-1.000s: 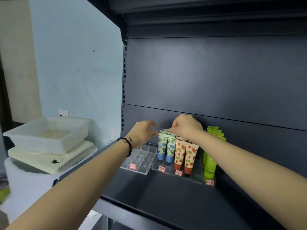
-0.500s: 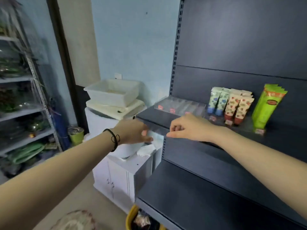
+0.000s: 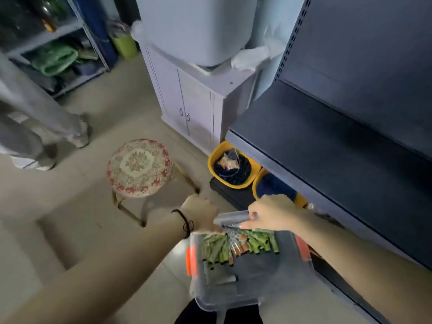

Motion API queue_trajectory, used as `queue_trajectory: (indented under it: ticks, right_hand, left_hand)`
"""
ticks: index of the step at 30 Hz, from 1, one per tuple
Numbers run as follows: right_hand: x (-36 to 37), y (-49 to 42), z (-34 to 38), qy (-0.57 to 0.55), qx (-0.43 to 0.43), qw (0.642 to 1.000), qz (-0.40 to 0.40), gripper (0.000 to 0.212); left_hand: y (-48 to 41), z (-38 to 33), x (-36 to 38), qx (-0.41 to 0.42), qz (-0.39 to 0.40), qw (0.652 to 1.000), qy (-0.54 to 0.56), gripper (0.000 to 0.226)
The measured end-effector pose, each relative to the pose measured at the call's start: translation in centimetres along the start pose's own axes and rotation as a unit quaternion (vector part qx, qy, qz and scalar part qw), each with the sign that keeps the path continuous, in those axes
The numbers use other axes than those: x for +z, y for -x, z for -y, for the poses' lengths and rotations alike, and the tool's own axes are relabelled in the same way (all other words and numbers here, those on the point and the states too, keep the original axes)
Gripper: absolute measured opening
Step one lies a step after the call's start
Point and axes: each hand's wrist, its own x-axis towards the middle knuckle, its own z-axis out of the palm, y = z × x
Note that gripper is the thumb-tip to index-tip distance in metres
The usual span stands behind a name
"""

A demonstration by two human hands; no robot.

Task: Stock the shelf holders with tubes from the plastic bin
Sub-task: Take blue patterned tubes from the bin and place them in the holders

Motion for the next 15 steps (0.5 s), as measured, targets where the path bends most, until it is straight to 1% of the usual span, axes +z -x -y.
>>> queue_trajectory:
  ticks: [3,6,10,12,15]
  right_hand:
    - [8.3,-2.3,-1.4,-0.045,0.021,0.998,0.038,0.059]
    - [15.3,-4.3,-2.5,-0.111,0.044,0.988,0.101,0.055]
    - [23.1,-6.6,-4.0,-0.175,0.064,0.971,0.151,0.05]
    - [26.4,-7.7,-4.5,-0.212,0.073,0.959,0.171,0.047]
    - [30.8,-9.1,-4.8,-0.25,0.075,0.942,0.211,0.05]
  left_hand:
    - [-3.6,-1.9,7.2,0.0,0.058,0.998,0.025,0.065]
    - [-6.8,-3.5,13.3,-0.012,0.111,0.99,0.086,0.06]
    - [-11.0,-4.7,19.9,-0.061,0.155,0.971,0.17,0.049]
    - [-12.8,-5.5,22.5,-0.077,0.178,0.964,0.18,0.049]
    - [-14.6,-6.5,25.9,-0.085,0.207,0.958,0.179,0.051]
